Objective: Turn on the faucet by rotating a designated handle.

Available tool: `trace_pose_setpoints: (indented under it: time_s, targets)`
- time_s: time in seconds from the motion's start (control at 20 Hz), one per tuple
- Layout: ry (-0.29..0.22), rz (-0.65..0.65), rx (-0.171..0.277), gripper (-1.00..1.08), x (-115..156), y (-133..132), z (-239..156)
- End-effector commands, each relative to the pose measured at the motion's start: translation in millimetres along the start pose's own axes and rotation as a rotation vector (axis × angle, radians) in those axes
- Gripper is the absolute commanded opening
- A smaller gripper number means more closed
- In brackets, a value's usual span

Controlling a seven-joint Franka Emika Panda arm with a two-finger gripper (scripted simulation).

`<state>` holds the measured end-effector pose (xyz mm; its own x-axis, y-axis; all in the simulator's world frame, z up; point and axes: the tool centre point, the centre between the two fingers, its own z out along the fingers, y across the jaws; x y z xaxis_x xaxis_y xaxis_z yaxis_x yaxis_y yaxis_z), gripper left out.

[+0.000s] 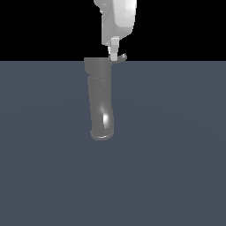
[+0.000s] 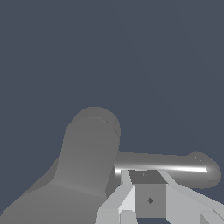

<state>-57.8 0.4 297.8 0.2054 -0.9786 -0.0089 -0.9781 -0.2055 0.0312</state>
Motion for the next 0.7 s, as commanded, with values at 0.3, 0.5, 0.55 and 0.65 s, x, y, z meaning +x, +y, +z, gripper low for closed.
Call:
trace_pose_setpoints:
  time_s: [0.3,0.5,0.55,0.65]
  targets:
    - [0.003,0.023,0.024,-1.0,21,-33,0]
    - [0.005,0.035,0.027,-1.0,31,-43,0]
    - [0.005,0.038,0.027,-1.0,33,-45,-1]
    - [0.006,0.044,0.029,-1.0,38,-50,-1]
